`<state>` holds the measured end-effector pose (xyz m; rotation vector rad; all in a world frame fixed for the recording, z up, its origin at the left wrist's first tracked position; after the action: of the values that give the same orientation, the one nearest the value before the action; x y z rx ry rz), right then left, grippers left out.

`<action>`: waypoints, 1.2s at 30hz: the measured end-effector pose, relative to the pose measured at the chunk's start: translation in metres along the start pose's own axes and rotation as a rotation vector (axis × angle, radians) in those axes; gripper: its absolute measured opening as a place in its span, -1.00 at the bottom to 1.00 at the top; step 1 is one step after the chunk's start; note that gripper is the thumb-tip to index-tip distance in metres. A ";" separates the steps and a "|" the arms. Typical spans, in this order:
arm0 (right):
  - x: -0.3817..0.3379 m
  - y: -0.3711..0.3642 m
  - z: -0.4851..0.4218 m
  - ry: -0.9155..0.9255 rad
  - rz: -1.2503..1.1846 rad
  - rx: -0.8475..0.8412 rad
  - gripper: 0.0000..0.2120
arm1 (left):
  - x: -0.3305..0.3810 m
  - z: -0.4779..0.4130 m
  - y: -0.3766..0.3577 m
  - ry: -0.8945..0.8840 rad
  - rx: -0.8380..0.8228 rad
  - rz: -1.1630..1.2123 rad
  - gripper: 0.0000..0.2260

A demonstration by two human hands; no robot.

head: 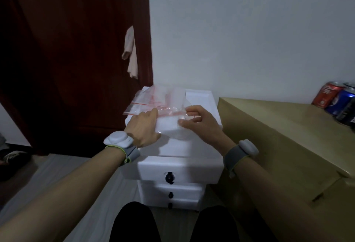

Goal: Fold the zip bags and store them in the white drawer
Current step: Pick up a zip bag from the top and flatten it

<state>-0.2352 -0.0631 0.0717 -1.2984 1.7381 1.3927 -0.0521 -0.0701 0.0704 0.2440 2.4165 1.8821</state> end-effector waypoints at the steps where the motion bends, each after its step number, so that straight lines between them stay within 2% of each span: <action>1: 0.005 -0.004 0.000 -0.042 -0.031 -0.027 -0.56 | 0.002 0.000 0.000 -0.022 0.010 -0.026 -0.57; 6: 0.013 -0.020 0.006 -0.138 -0.202 -0.104 -0.61 | 0.009 -0.002 0.000 -0.084 0.031 -0.114 -0.52; 13: 0.027 -0.018 0.003 -0.173 -0.329 -0.039 -0.75 | 0.006 -0.011 0.005 -0.138 0.090 -0.238 -0.50; 17: 0.034 0.002 0.000 -0.182 -0.315 0.026 -0.81 | -0.031 -0.026 0.008 0.019 0.051 -0.184 -0.58; 21: 0.047 0.031 -0.005 -0.203 -0.344 0.169 -0.84 | -0.066 -0.039 0.014 0.351 0.035 0.078 -0.58; 23: 0.055 0.040 -0.006 -0.222 -0.353 0.227 -0.83 | -0.074 -0.042 0.022 0.553 0.084 0.164 -0.58; 25: 0.061 0.051 -0.007 -0.244 -0.375 0.308 -0.83 | -0.076 -0.048 0.027 0.662 0.126 0.241 -0.60; 28: 0.069 0.068 -0.005 -0.268 -0.367 0.417 -0.90 | -0.067 -0.062 0.027 0.639 0.135 0.326 -0.61; 33: 0.087 0.078 0.001 -0.321 -0.330 0.495 -0.79 | -0.046 -0.093 0.017 0.625 0.145 0.375 -0.67; 36: 0.093 0.082 0.000 -0.338 -0.355 0.543 -0.80 | -0.035 -0.115 0.008 0.555 0.124 0.381 -0.69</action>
<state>-0.3455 -0.0957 0.0245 -0.9435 1.4290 0.8028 -0.0341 -0.1845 0.1047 0.2237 3.0385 2.1902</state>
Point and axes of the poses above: each hand's wrist, its own z-axis away from the middle knuckle, its own y-axis out of the back of the hand, x = y × z, the point moved 9 cm from there along -z, towards the middle knuckle, and after that the axes turned 7 degrees about y, right-handed, at the moved point
